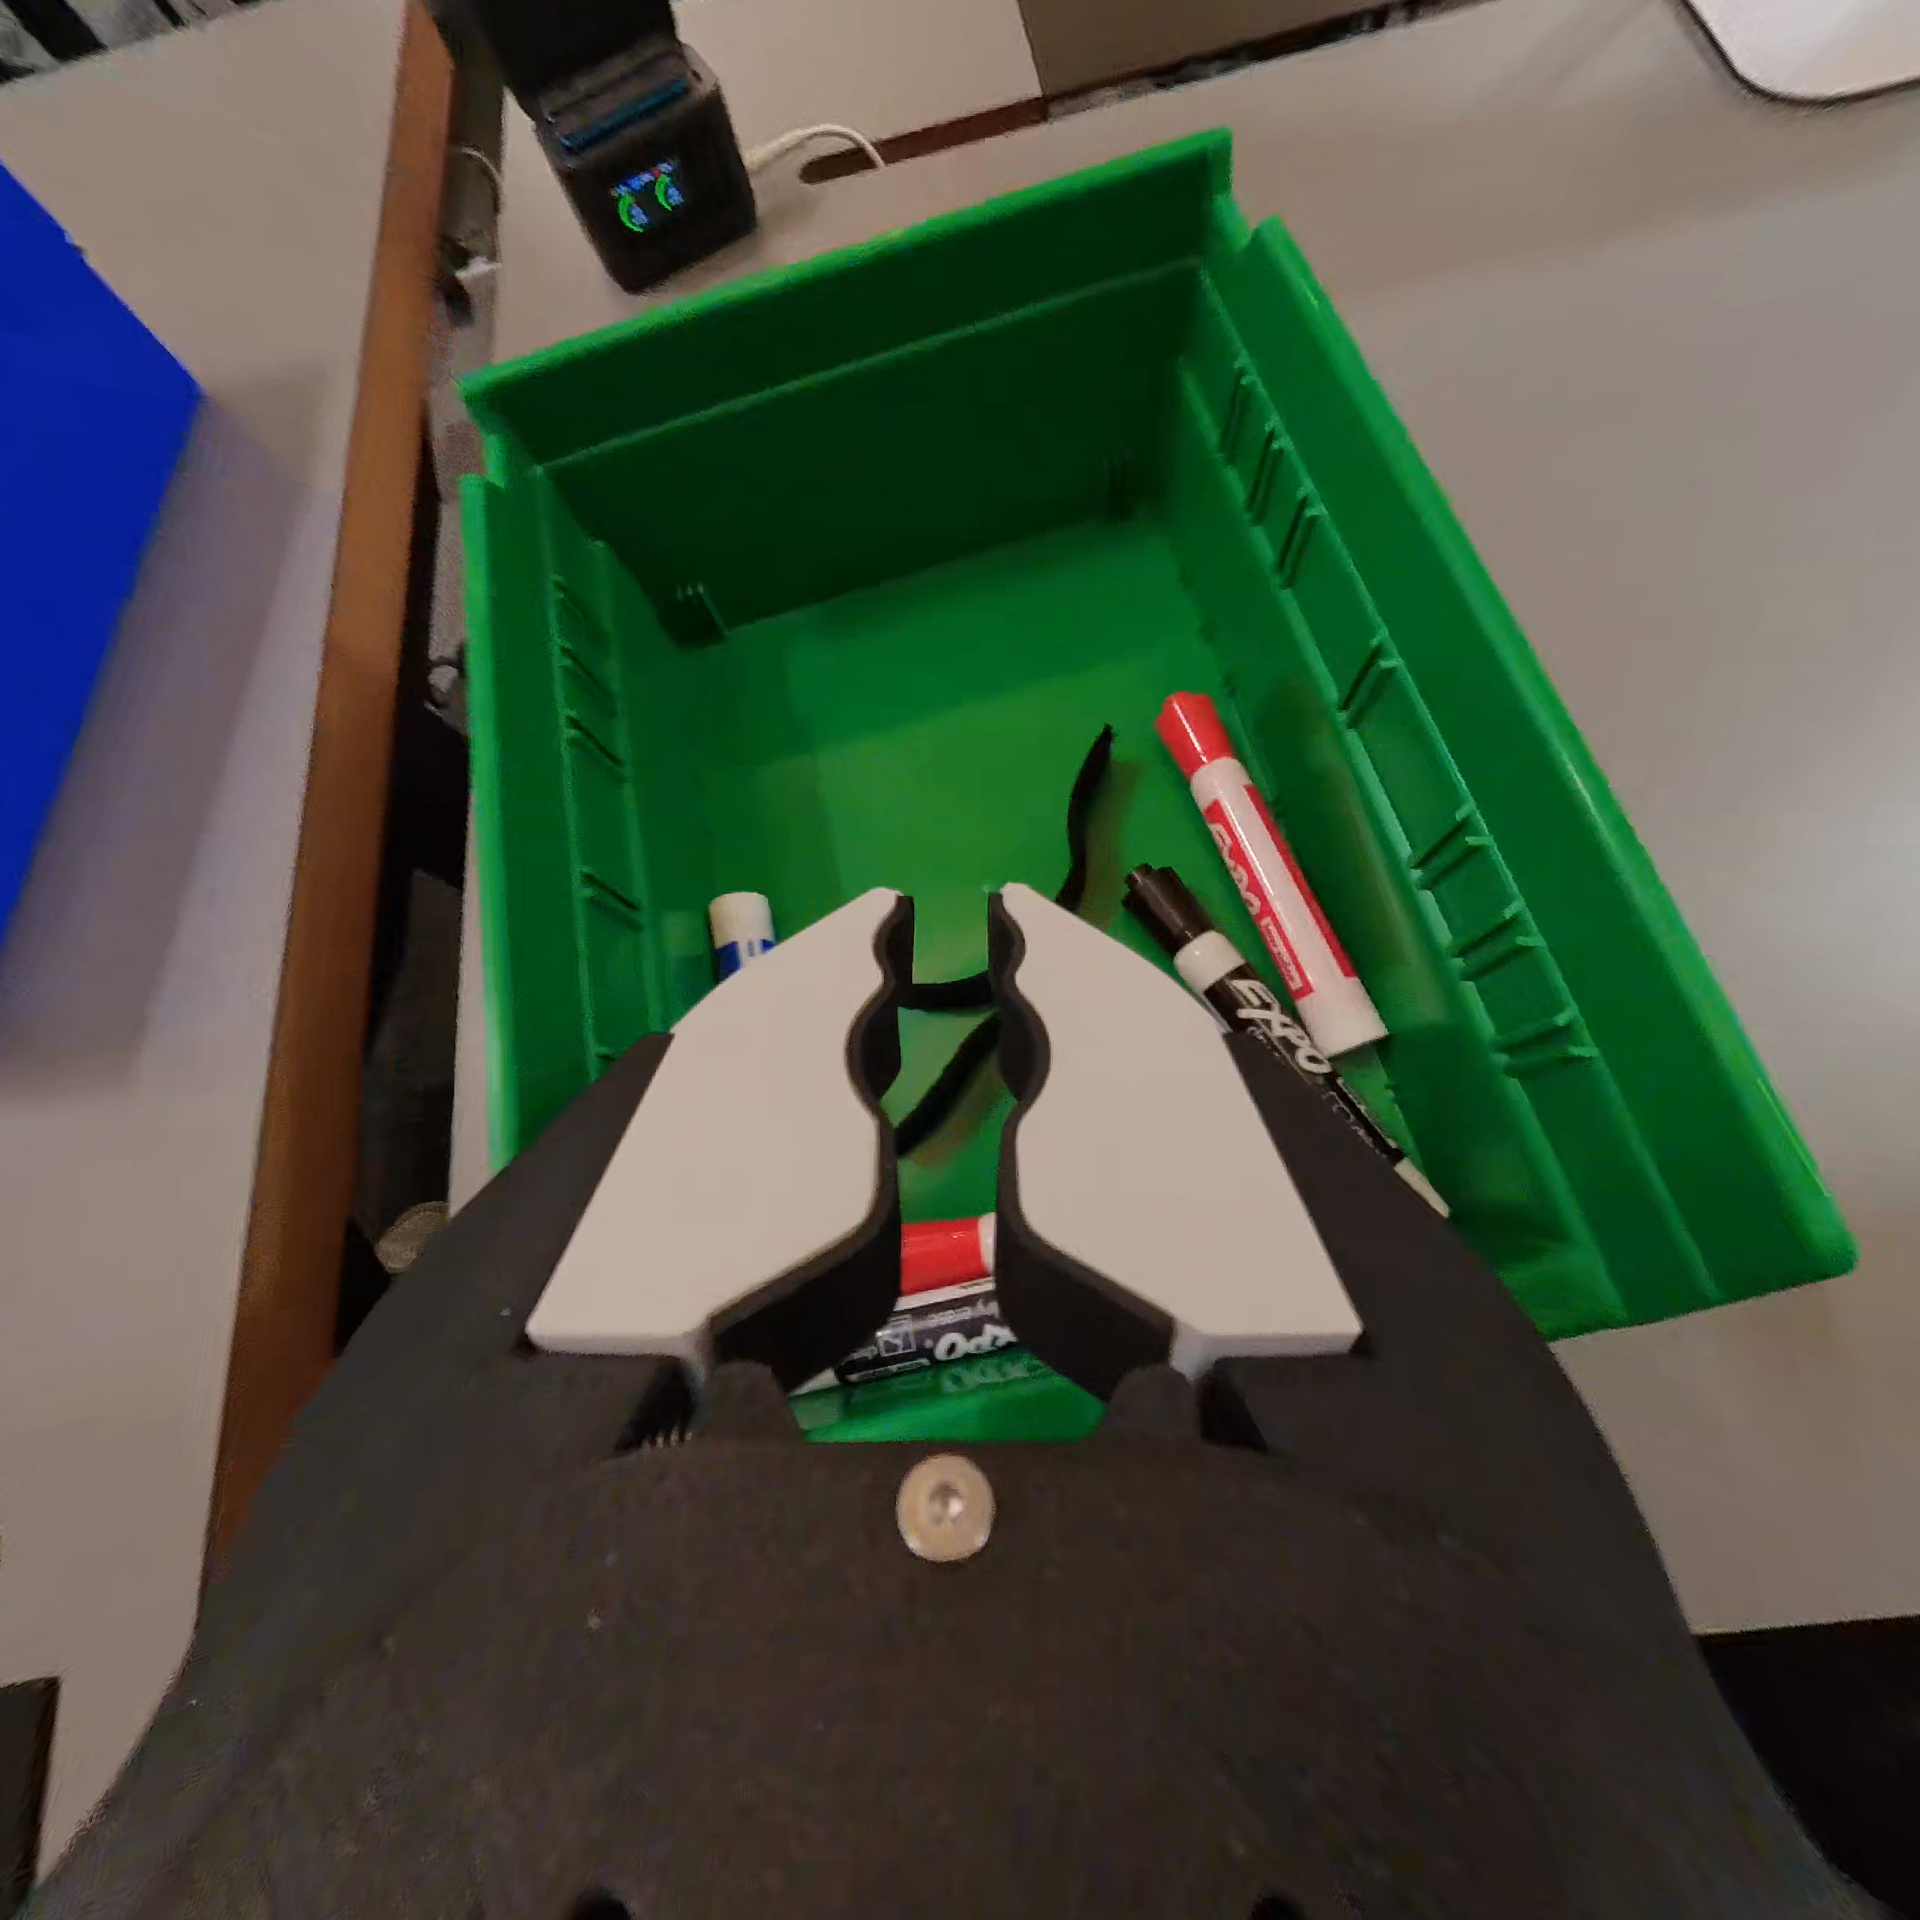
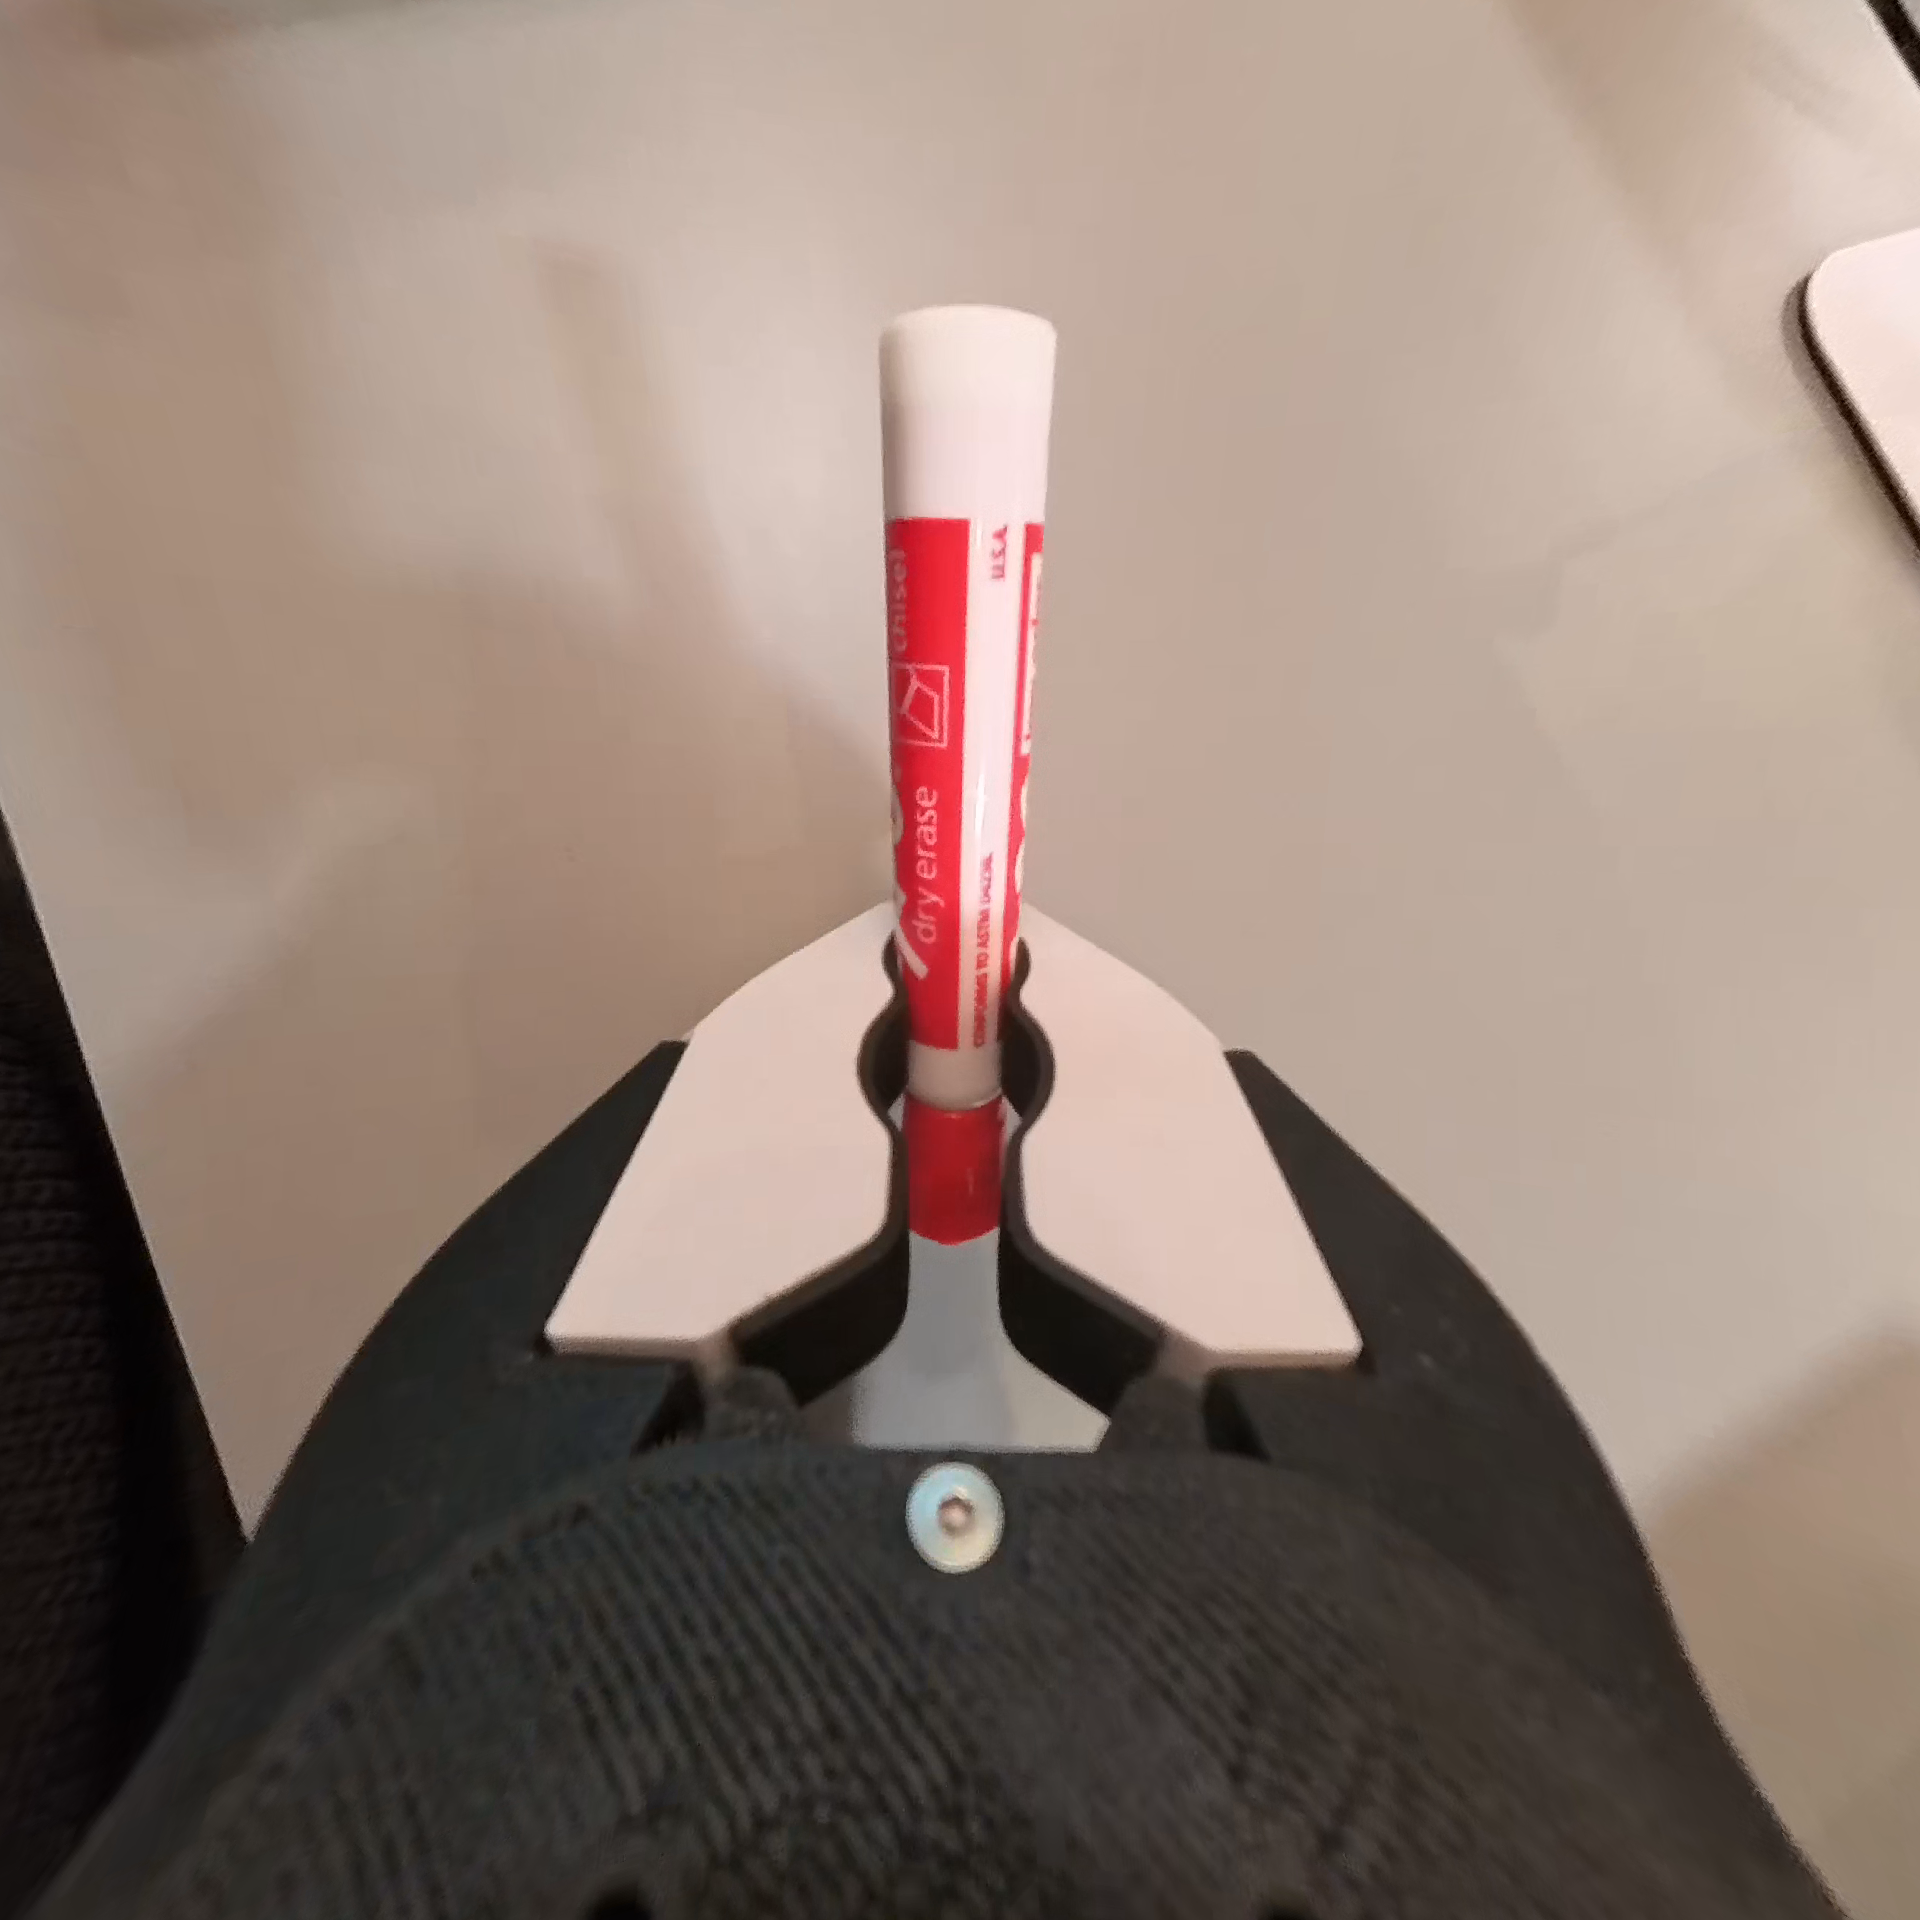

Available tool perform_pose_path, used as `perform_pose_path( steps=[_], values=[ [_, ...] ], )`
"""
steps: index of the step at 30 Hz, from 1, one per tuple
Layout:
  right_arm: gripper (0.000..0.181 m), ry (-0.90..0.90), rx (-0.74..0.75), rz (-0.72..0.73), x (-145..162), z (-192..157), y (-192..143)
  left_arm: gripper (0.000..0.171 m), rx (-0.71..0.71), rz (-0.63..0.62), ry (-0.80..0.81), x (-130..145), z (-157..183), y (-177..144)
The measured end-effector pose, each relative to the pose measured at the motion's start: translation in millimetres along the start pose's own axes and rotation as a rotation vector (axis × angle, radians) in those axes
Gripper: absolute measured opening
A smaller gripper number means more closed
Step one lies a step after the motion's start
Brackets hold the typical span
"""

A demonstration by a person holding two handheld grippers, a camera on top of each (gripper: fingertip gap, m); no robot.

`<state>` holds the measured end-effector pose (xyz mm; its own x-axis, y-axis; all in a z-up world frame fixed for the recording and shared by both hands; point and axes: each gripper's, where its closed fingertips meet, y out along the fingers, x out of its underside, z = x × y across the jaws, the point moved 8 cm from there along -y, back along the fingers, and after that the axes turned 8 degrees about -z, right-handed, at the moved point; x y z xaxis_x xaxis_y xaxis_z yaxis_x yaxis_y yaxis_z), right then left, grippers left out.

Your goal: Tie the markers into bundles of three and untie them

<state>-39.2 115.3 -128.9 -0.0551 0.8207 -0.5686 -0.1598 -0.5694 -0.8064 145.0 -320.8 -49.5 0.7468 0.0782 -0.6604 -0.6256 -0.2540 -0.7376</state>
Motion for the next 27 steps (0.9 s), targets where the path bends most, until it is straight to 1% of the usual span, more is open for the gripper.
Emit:
perform_pose_path(
  steps=[2,5,7,10,12,13,15,18,22,23,25,27],
  values=[
    [0.013,0.0,0.0,0.006,-1.7,0.2,1.0,0.016,0.028,-0.016,0.002,0.7,8.8,7.8],
    [0.014,-0.003,-0.001,-0.001,-1.4,1.0,3.3,0.021,0.127,-0.034,-0.01,0.6,29.3,25.8],
    [0.014,-0.003,-0.001,-0.001,-1.3,0.9,3.2,0.03,0.175,-0.072,-0.042,1.6,41.4,41.6],
    [0.013,-0.005,0.007,0.011,-2.0,0.5,0.4,0.049,0.159,-0.203,-0.112,9.8,49.6,66.3],
    [0.013,-0.005,0.014,0.017,-1.7,0.3,-1.6,0.056,0.118,-0.307,-0.109,15.0,50.7,75.7],
    [0.013,-0.003,0.017,0.018,-1.0,0.3,-2.4,0.058,0.088,-0.329,-0.109,15.0,49.7,77.3],
    [0.014,0.002,0.021,0.016,1.1,0.6,-3.5,0.048,0.087,-0.361,-0.083,16.0,50.3,79.6],
    [0.014,0.011,0.033,0.013,4.3,0.9,-5.7,0.028,0.161,-0.396,-0.045,15.6,54.7,83.4],
    [0.014,0.022,0.048,0.013,8.5,0.8,-10.2,0.029,0.156,-0.42,-0.018,13.4,51.9,86.6],
    [0.014,0.024,0.052,0.014,9.3,0.8,-11.3,0.029,0.134,-0.417,-0.011,11.9,48.6,86.2],
    [0.014,0.028,0.058,0.017,10.4,1.2,-13.3,0.028,0.077,-0.367,0.014,5.5,40.8,82.2],
    [0.014,0.032,0.062,0.02,11.2,1.7,-14.5,0.028,0.088,-0.305,0.028,-2.4,37.3,74.9]
  ],
)
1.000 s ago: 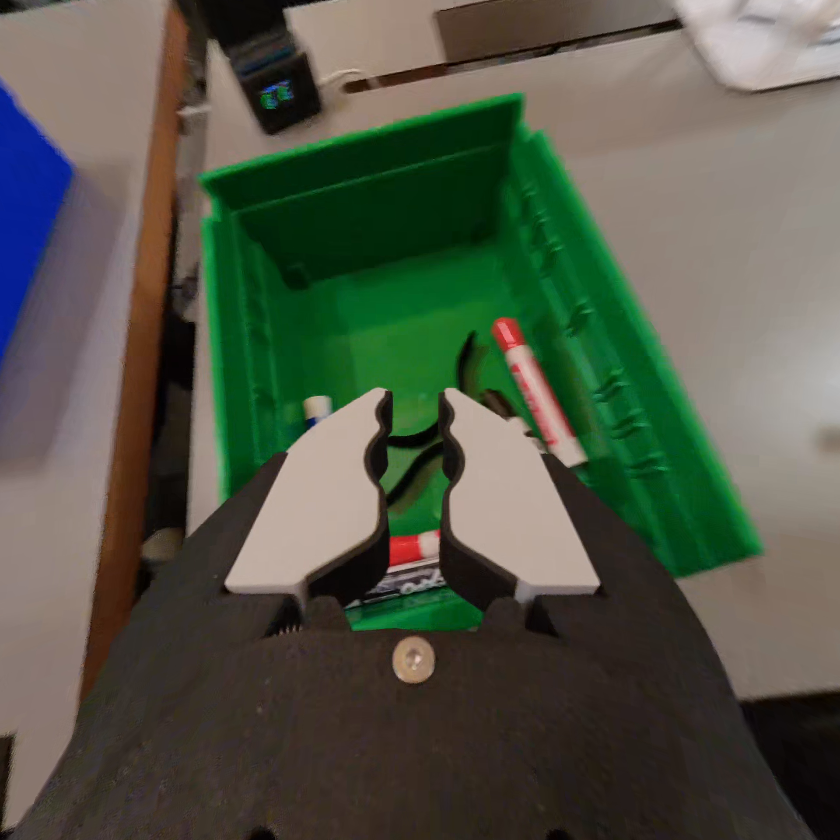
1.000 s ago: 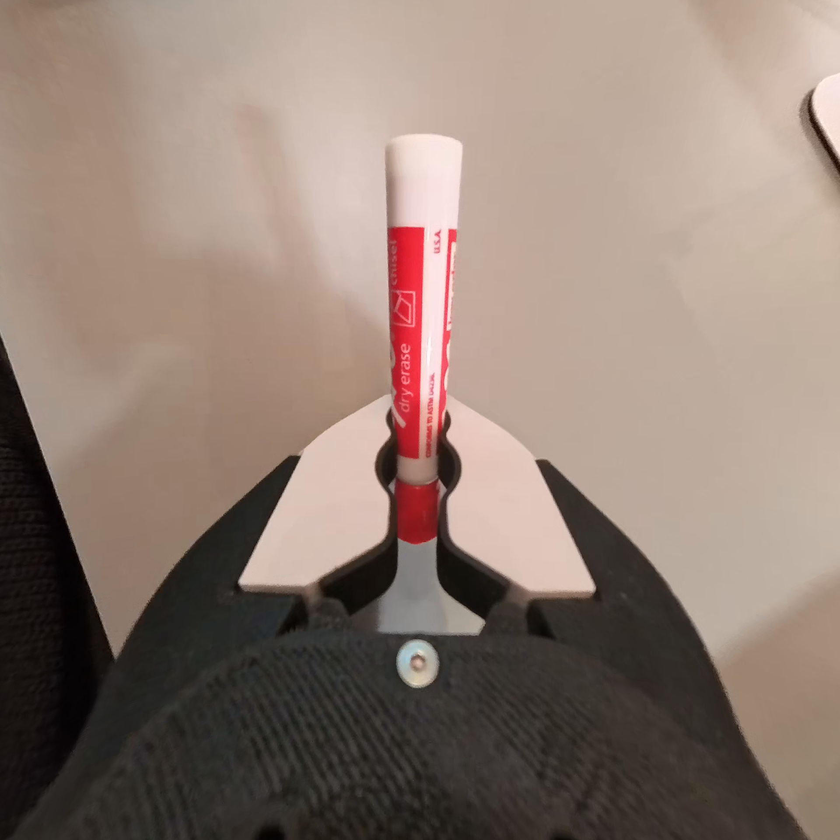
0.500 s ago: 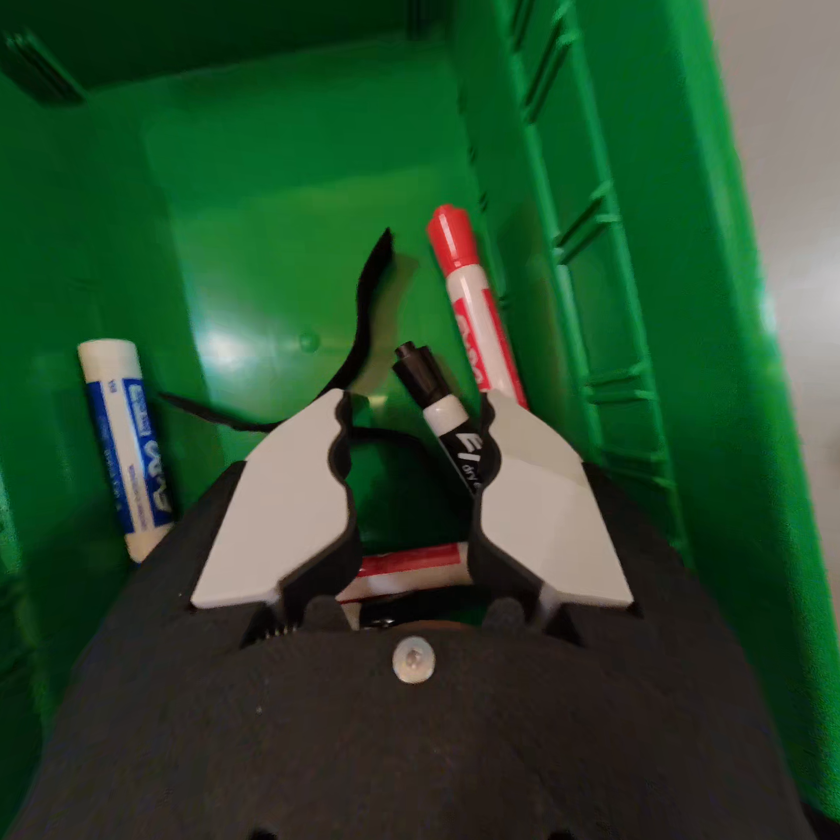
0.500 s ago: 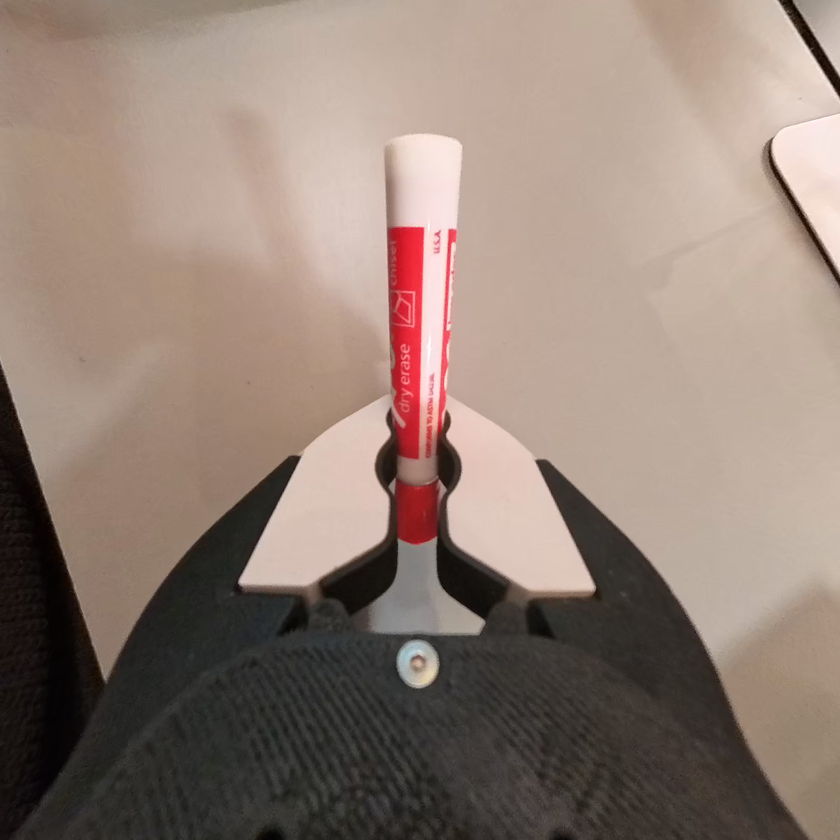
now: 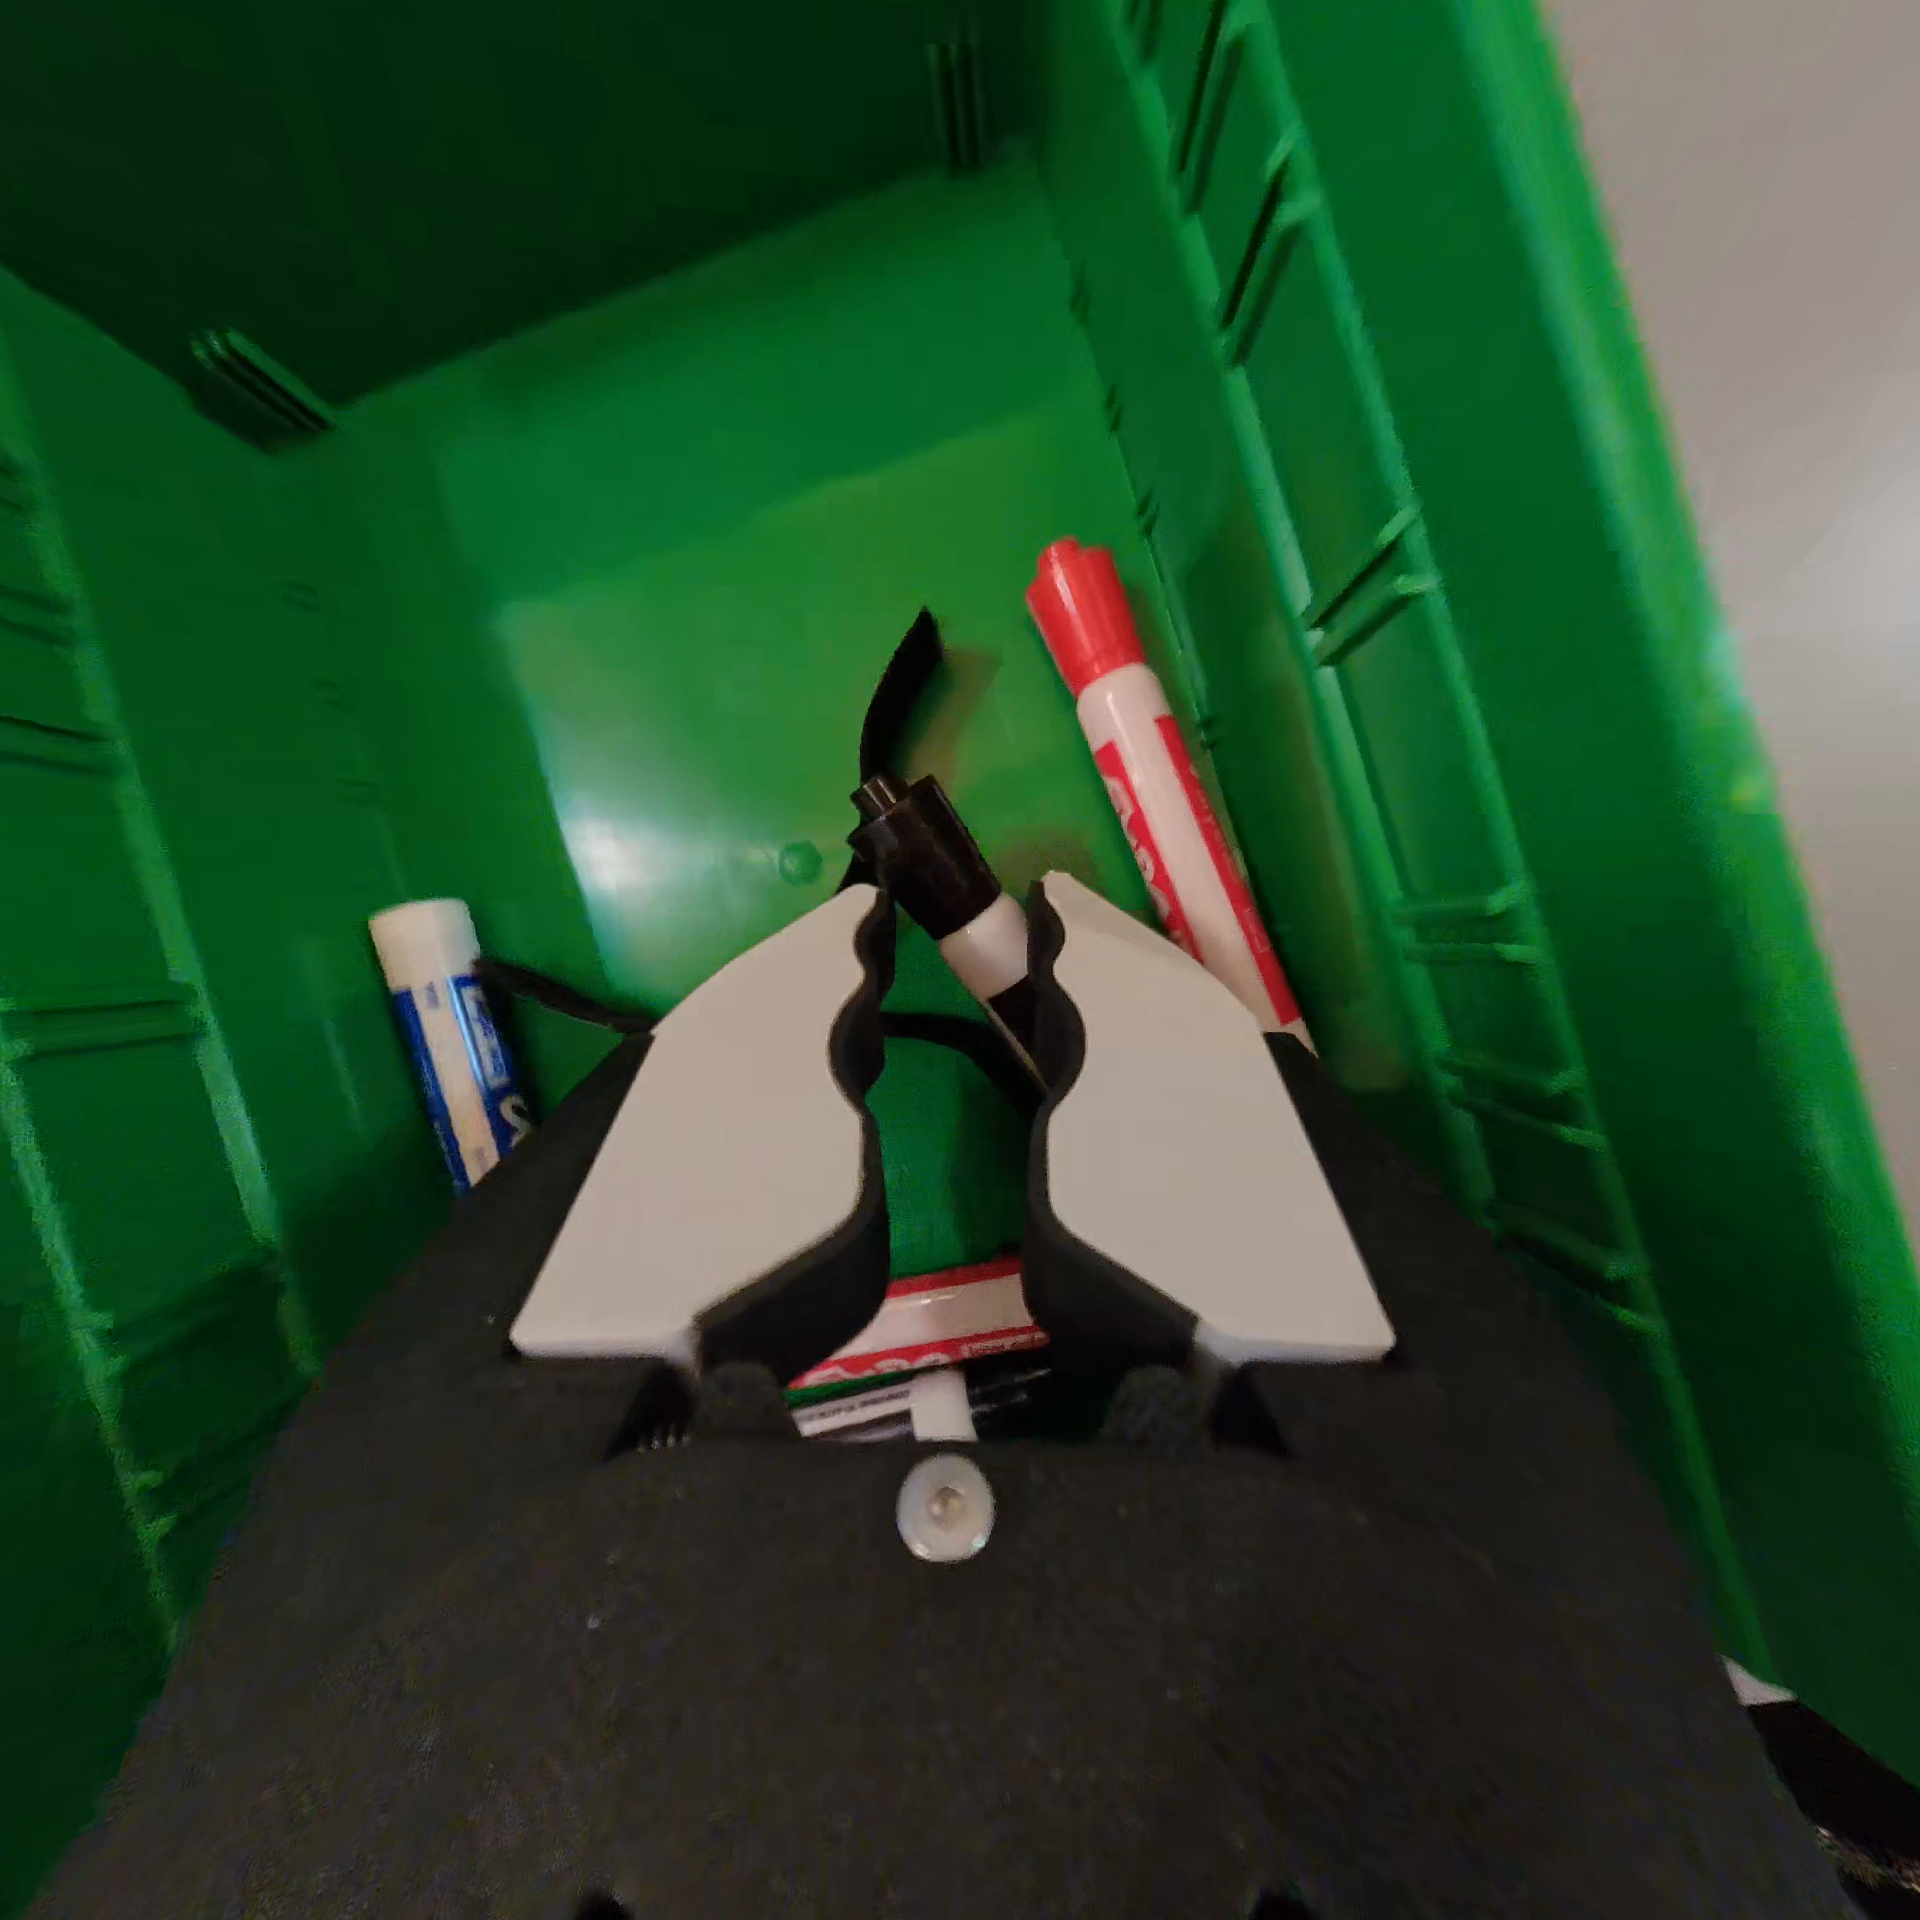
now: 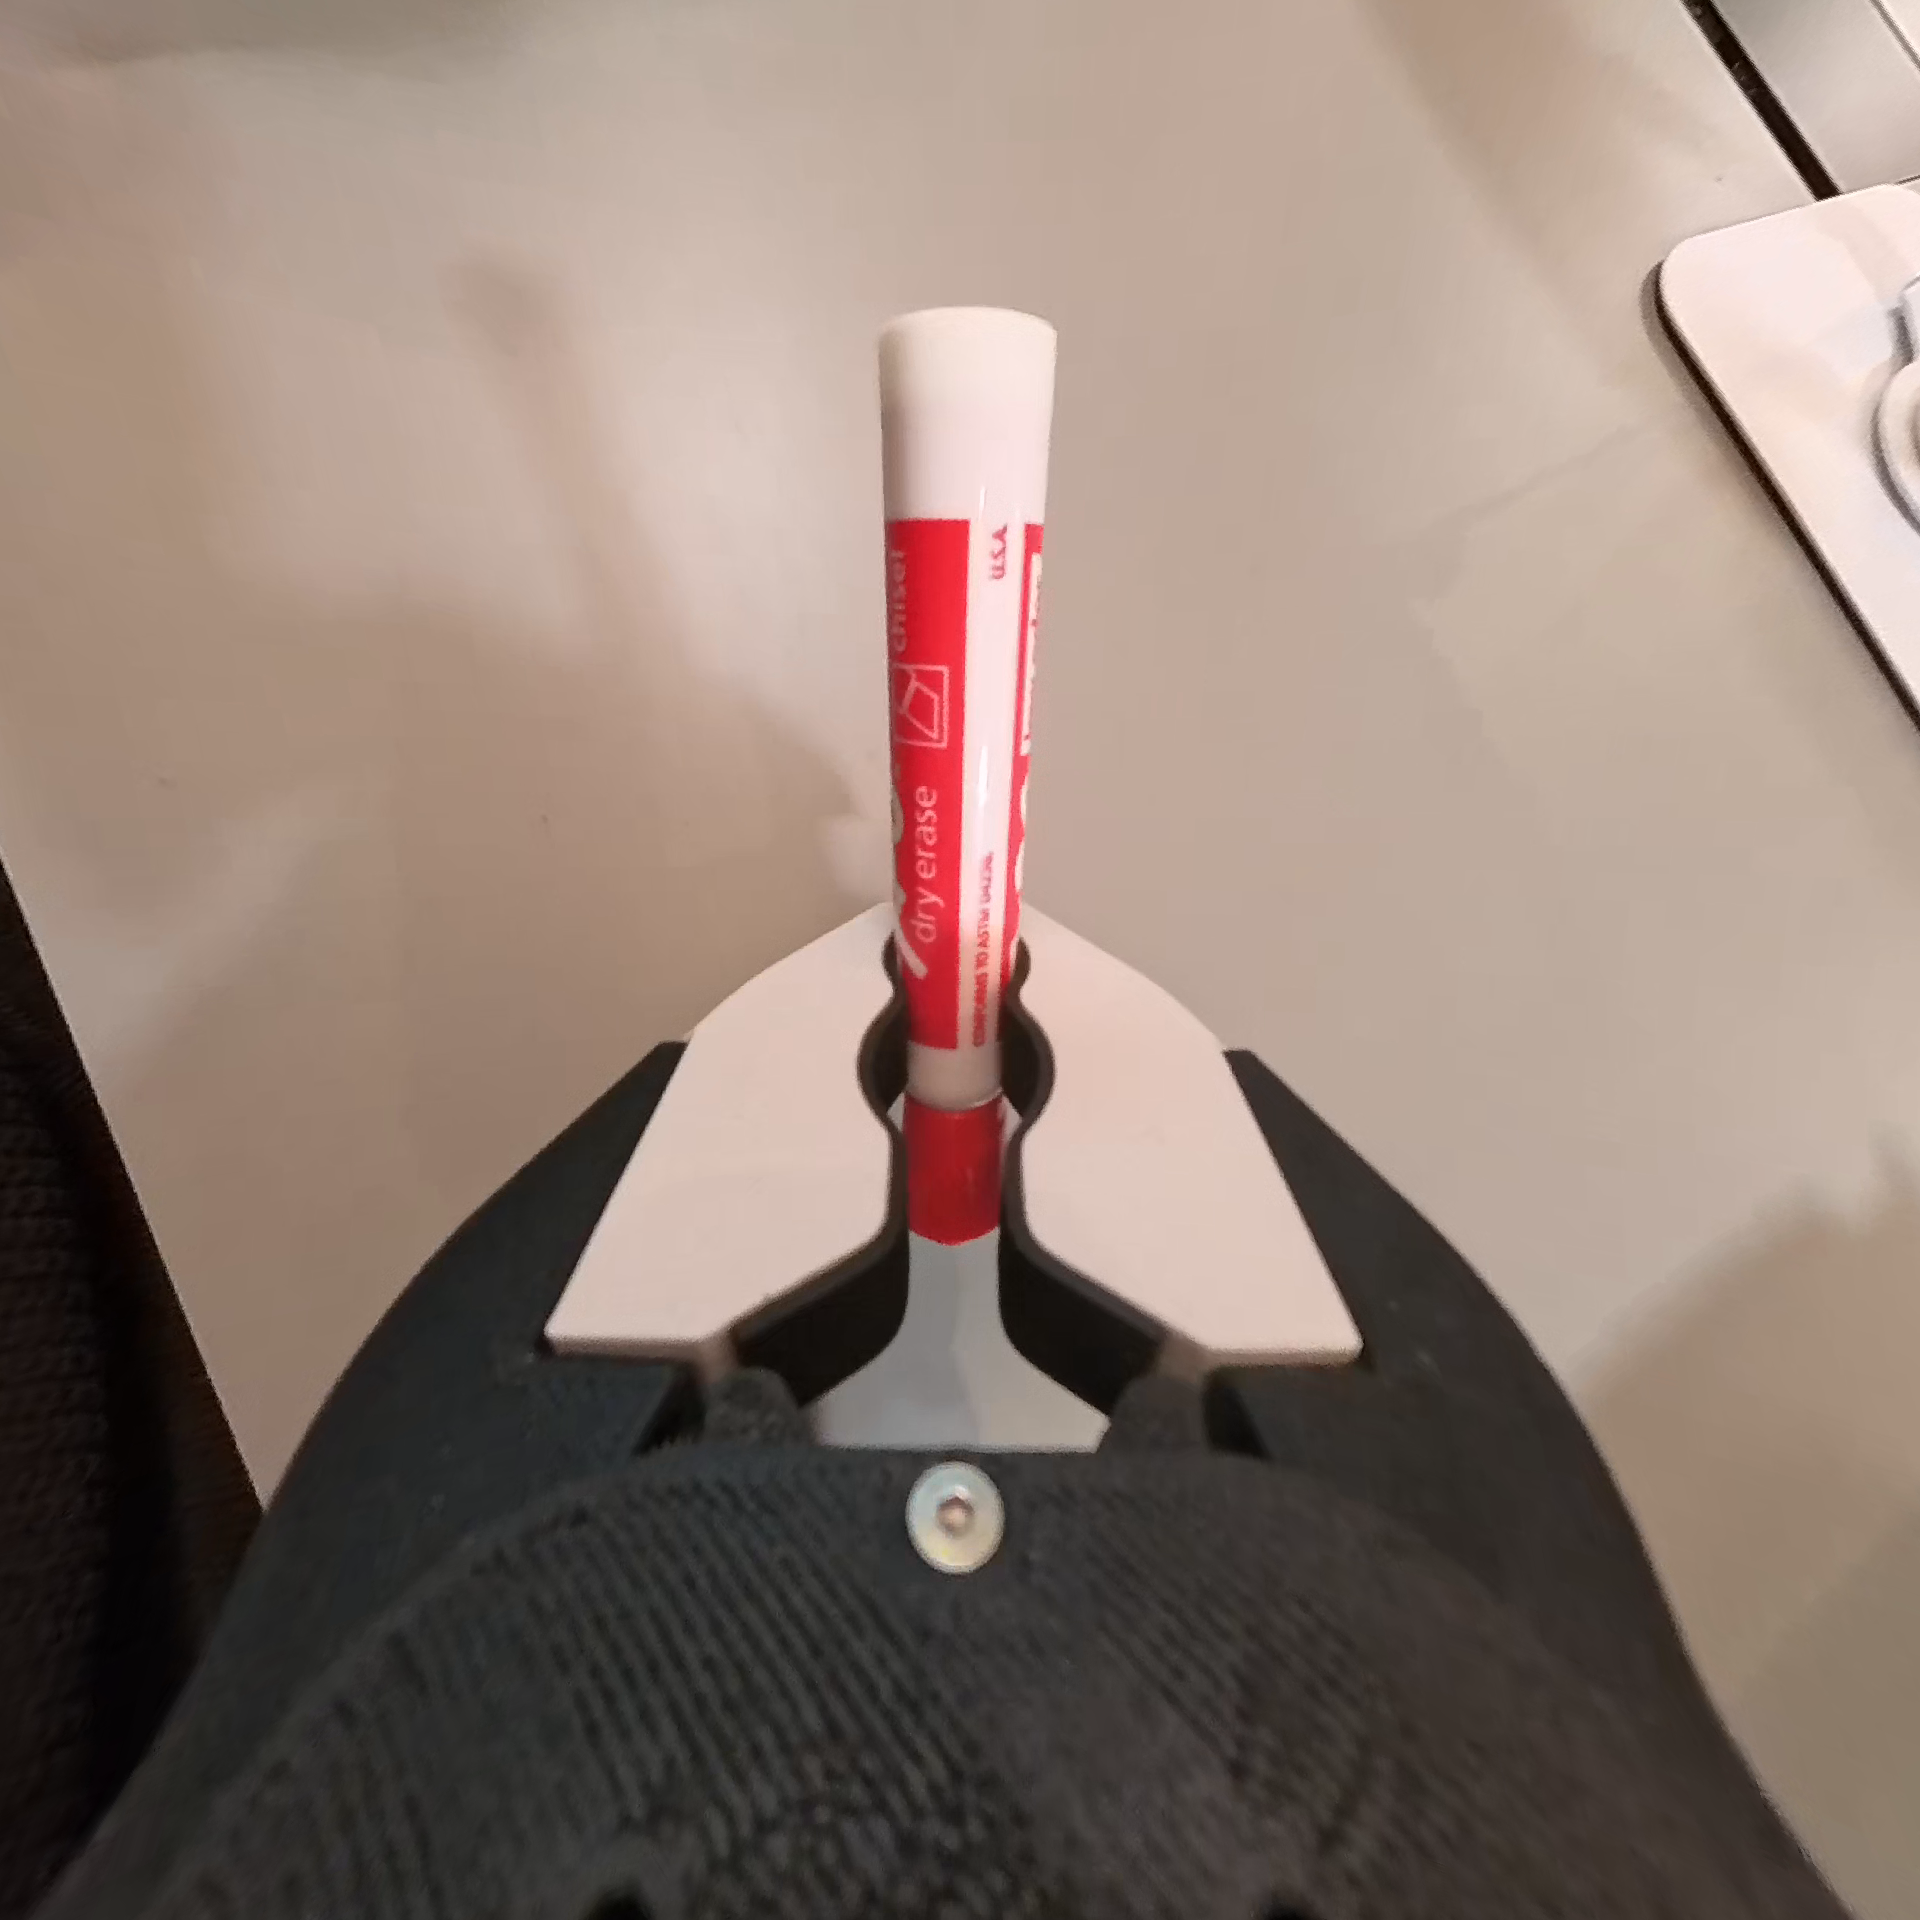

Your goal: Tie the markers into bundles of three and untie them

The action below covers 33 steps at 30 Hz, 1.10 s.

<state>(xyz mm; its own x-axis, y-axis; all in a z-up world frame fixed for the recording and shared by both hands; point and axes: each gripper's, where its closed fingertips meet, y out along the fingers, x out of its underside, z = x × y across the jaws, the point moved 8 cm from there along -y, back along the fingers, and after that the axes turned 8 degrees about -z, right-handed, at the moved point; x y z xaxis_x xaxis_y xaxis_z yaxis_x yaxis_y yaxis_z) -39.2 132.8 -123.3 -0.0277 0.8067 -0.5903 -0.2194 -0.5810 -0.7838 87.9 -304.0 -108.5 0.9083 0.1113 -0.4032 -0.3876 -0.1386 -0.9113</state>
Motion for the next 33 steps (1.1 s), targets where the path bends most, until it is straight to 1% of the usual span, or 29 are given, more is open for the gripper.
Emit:
perform_pose_path(
  steps=[2,6,9,12,14,15,16,18,19,20,21,23,25,26,29,32,33],
  values=[
    [0.014,0.002,0.0,0.001,0.4,0.5,-0.2,0.027,0.028,0.05,0.038,-2.4,0.7,-8.0],
    [0.014,0.0,-0.004,0.001,0.0,-0.1,1.0,0.026,0.082,0.094,0.138,-2.5,8.7,-10.6],
    [0.014,-0.008,-0.002,-0.002,-0.7,-1.0,1.5,0.026,0.021,0.13,0.147,-6.6,10.3,-7.1],
    [0.014,-0.01,0.0,-0.001,-1.0,-1.0,1.3,0.024,-0.047,0.234,0.106,-14.0,9.4,-10.5],
    [0.014,-0.009,0.0,-0.004,-0.3,-0.6,1.7,0.024,-0.05,0.269,0.073,-16.2,8.8,-13.1],
    [0.014,-0.008,0.0,-0.004,-0.1,-0.3,1.9,0.026,-0.046,0.259,0.068,-15.6,8.7,-12.9],
    [0.014,-0.006,-0.001,-0.004,-0.1,-0.1,1.8,0.036,-0.051,0.247,0.065,-14.7,8.1,-12.6],
    [0.014,-0.006,0.0,-0.002,-0.3,-0.1,1.6,0.055,-0.111,0.239,0.04,-13.3,3.4,-13.1],
    [0.013,-0.007,0.001,-0.002,-0.3,-0.2,1.5,0.059,-0.144,0.232,0.014,-12.6,-0.1,-14.3],
    [0.014,-0.007,0.001,-0.003,-0.3,-0.4,1.5,0.058,-0.155,0.222,-0.014,-11.9,-2.8,-16.2],
    [0.014,-0.008,0.001,-0.004,-0.3,-0.4,1.5,0.054,-0.126,0.206,-0.033,-10.7,-3.1,-18.3],
    [0.014,-0.009,0.001,-0.005,-0.2,-0.4,1.8,0.05,-0.007,0.141,-0.059,-6.1,0.6,-20.1],
    [0.014,-0.008,0.0,-0.007,-0.2,-0.2,2.4,0.049,0.079,0.045,-0.069,1.2,4.5,-17.0],
    [0.014,-0.009,-0.001,-0.008,-0.2,-0.2,2.6,0.05,0.092,0.001,-0.064,5.1,5.9,-13.8],
    [0.014,-0.013,0.0,-0.009,-0.7,-0.7,2.8,0.049,0.072,-0.106,-0.038,14.4,8.8,1.4],
    [0.014,-0.017,0.003,-0.008,-1.3,-1.1,2.4,0.036,0.051,-0.175,0.032,19.7,13.3,16.2],
    [0.014,-0.018,0.004,-0.008,-1.4,-1.1,2.4,0.026,0.055,-0.143,0.057,17.4,14.9,15.7]
  ],
)
